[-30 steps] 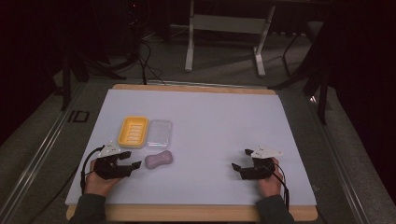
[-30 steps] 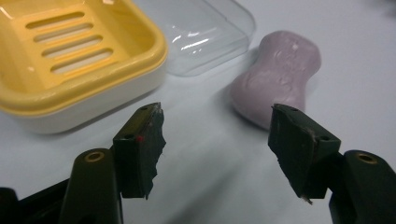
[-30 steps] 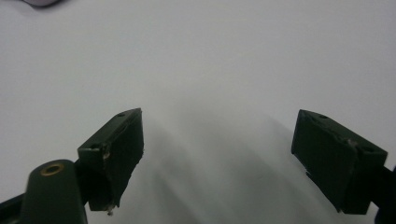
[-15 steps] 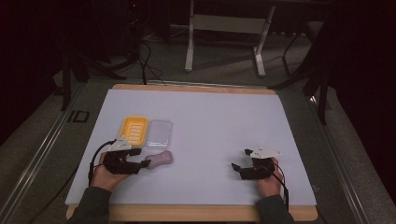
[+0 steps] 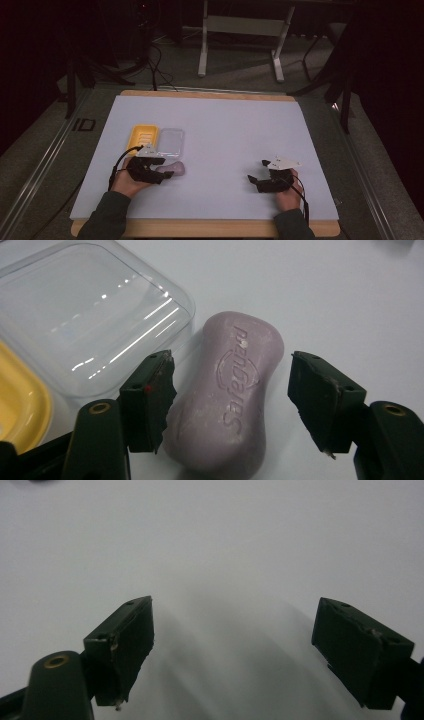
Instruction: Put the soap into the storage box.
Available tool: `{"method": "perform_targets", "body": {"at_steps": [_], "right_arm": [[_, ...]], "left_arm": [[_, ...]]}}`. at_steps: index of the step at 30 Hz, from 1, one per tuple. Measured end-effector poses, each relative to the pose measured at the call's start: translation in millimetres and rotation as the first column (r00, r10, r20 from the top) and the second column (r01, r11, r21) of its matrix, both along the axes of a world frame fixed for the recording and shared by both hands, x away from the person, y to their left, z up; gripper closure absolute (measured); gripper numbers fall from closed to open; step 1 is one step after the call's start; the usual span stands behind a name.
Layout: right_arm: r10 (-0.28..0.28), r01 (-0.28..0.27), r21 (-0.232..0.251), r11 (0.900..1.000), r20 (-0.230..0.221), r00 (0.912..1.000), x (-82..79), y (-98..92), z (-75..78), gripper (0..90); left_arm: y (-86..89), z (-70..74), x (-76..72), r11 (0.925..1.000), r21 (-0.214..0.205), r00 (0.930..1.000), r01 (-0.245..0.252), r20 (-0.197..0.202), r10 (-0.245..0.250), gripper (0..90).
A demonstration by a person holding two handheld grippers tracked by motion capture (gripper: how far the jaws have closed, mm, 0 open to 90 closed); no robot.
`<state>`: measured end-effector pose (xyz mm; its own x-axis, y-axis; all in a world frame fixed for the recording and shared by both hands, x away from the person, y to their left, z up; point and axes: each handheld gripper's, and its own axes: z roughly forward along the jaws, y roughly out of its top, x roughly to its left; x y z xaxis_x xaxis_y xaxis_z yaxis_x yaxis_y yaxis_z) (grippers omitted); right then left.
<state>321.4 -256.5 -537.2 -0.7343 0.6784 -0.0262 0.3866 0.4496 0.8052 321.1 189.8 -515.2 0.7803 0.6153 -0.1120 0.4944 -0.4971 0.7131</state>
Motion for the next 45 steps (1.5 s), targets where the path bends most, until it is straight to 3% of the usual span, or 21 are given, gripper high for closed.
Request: {"method": "perform_targets", "body": {"at_steps": [7, 12, 19, 29, 45], "right_arm": [[0.001, -0.001, -0.003, 1.0000, 0.001, 1.0000, 0.0, 0.3, -0.1, 16.7], [0.001, -0.001, -0.004, 1.0000, 0.001, 1.0000, -0.1, 0.4, -0.1, 16.7], [0.003, -0.003, -0.008, 1.0000, 0.001, 1.0000, 0.0, 0.7, -0.2, 16.7], [0.003, -0.003, -0.013, 0.9999, 0.003, 1.0000, 0.0, 1.1, -0.3, 16.7], [0.003, -0.003, -0.015, 0.9999, 0.003, 1.0000, -0.2, 1.5, -0.3, 16.7]], "left_arm": [[-6.0, -7.4, 5.5, 0.9992, 0.019, 0.9986, 0.036, -0.038, -0.035, 35.3], [-10.3, -11.0, 8.9, 0.9975, 0.052, 0.9981, 0.047, -0.043, -0.045, 35.6], [-17.3, -13.4, 10.7, 0.9938, 0.093, 0.9978, 0.060, -0.035, -0.057, 36.7], [-20.4, -11.1, 9.4, 0.9820, 0.167, 0.9962, 0.087, -0.010, -0.087, 43.1], [-24.9, -7.1, 11.0, 0.9753, 0.208, 0.9972, 0.074, -0.027, -0.070, 47.4]]}}
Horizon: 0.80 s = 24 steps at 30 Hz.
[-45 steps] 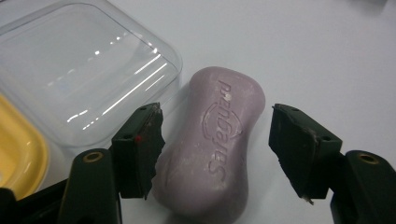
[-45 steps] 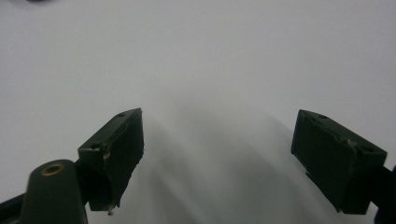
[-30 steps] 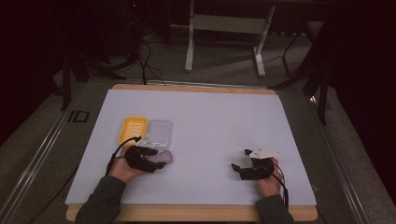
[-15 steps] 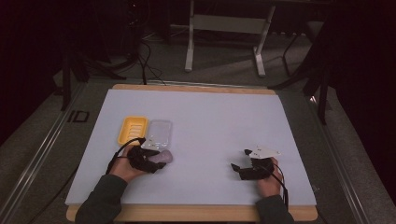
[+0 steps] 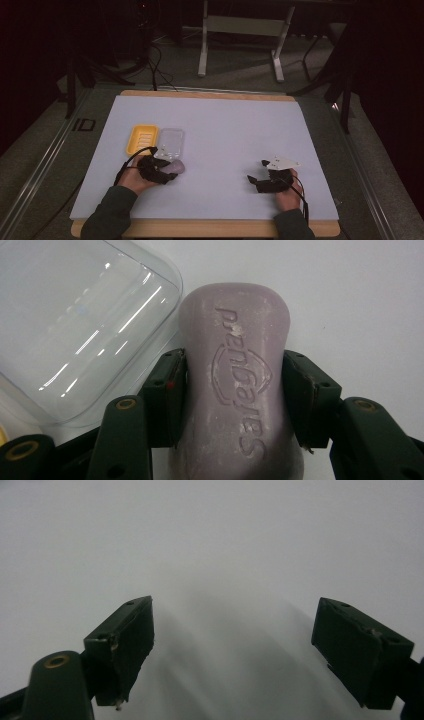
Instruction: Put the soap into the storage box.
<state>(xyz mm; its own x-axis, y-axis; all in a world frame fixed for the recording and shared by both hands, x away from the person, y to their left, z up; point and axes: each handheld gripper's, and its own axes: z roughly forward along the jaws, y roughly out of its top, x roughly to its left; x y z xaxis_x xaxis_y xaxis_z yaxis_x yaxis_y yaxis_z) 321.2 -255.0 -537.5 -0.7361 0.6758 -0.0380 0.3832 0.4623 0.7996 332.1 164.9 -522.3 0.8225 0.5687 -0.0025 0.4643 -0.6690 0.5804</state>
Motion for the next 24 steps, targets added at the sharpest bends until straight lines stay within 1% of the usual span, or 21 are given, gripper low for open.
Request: {"method": "perform_targets", "body": {"at_steps": [5, 8, 13, 22, 24], "right_arm": [[0.000, 0.000, 0.000, 1.0000, 0.000, 1.0000, 0.0, 0.0, 0.0, 16.7], [0.000, 0.000, 0.000, 1.0000, 0.000, 1.0000, 0.0, 0.1, 0.0, 16.7], [0.001, -0.001, -0.002, 1.0000, 0.002, 1.0000, 0.0, 0.1, 0.0, 16.7], [0.001, -0.001, -0.002, 1.0000, 0.001, 1.0000, 0.0, 0.1, 0.0, 16.7], [0.001, -0.001, -0.002, 1.0000, 0.002, 1.0000, 0.1, 0.1, 0.0, 16.7]], "left_arm": [[1.1, 0.8, 0.7, 1.0000, -0.003, 0.9999, 0.001, -0.011, -0.001, 47.7], [1.6, 1.4, 0.1, 0.9999, 0.002, 0.9999, 0.010, -0.012, -0.010, 47.8], [0.4, 1.8, -0.3, 0.9999, 0.000, 0.9998, 0.016, -0.014, -0.016, 47.9], [1.9, 3.8, 1.2, 0.9999, 0.002, 0.9998, 0.011, -0.015, -0.011, 48.1], [2.8, 4.4, 1.1, 1.0000, -0.004, 0.9999, 0.006, -0.016, -0.006, 48.1]]}}
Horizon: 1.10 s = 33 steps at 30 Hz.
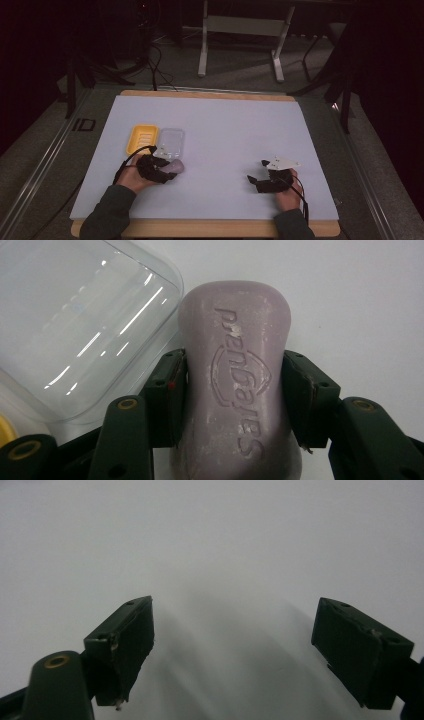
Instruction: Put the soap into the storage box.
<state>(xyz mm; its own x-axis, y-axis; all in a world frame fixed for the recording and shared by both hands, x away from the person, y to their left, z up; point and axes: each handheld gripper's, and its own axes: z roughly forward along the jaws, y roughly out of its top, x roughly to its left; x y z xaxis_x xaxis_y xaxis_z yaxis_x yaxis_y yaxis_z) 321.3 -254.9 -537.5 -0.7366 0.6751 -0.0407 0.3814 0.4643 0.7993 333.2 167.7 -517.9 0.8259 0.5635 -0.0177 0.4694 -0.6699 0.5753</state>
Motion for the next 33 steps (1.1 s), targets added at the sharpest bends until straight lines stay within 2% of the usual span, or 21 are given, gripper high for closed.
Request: {"method": "perform_targets", "body": {"at_steps": [15, 20, 26, 33], "right_arm": [[0.000, 0.000, 0.000, 1.0000, 0.000, 1.0000, 0.0, 0.1, 0.0, 16.7], [-0.001, 0.001, 0.000, 1.0000, -0.001, 1.0000, -0.1, 0.1, 0.0, 16.8], [-0.001, 0.001, 0.000, 1.0000, -0.001, 1.0000, -0.1, 0.1, 0.0, 16.8], [-0.001, 0.001, 0.000, 1.0000, -0.001, 1.0000, -0.1, 0.1, 0.0, 16.7]], "left_arm": [[1.8, 10.4, -1.8, 0.9999, -0.015, 1.0000, -0.006, -0.006, 0.006, 48.3], [2.6, 14.7, -0.7, 1.0000, -0.007, 1.0000, -0.007, -0.005, 0.007, 48.4], [4.4, 17.0, 0.1, 0.9996, -0.005, 0.9996, -0.027, -0.009, 0.027, 48.6], [6.0, 22.0, -0.5, 0.9981, -0.010, 0.9981, -0.060, 0.011, 0.060, 49.4]]}}
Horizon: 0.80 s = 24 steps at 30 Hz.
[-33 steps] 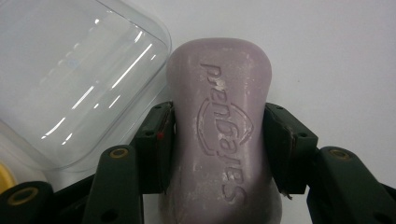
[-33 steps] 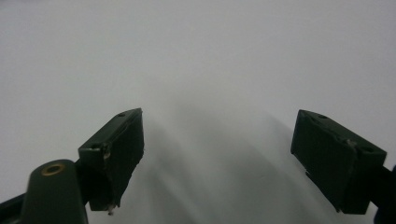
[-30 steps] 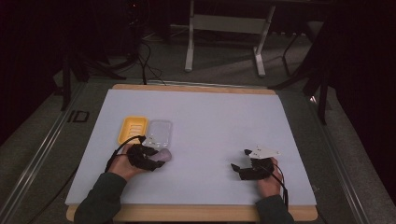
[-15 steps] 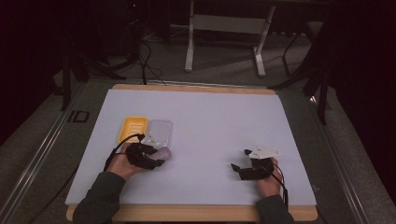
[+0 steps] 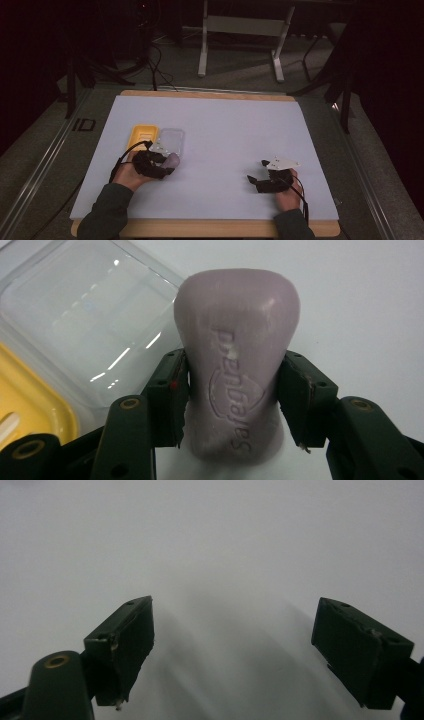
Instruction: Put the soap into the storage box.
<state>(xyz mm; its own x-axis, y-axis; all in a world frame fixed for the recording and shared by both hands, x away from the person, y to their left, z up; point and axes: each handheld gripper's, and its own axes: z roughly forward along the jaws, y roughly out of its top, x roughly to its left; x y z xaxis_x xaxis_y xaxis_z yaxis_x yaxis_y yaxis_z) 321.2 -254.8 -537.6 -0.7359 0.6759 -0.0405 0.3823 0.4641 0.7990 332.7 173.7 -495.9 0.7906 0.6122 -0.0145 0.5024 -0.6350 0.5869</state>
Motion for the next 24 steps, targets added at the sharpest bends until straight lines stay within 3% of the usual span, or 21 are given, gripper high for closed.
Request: {"method": "perform_targets", "body": {"at_steps": [14, 24], "right_arm": [[0.001, -0.001, -0.002, 1.0000, 0.002, 1.0000, 0.1, 0.1, -0.1, 16.8], [0.001, -0.001, -0.001, 1.0000, 0.001, 1.0000, 0.0, 0.3, -0.1, 16.8]], "left_arm": [[-0.1, 0.9, -0.4, 0.9999, 0.007, 0.9997, -0.013, 0.023, 0.013, 50.0], [3.8, 5.2, -2.3, 0.9990, -0.027, 0.9974, -0.037, 0.062, 0.039, 50.1]]}}
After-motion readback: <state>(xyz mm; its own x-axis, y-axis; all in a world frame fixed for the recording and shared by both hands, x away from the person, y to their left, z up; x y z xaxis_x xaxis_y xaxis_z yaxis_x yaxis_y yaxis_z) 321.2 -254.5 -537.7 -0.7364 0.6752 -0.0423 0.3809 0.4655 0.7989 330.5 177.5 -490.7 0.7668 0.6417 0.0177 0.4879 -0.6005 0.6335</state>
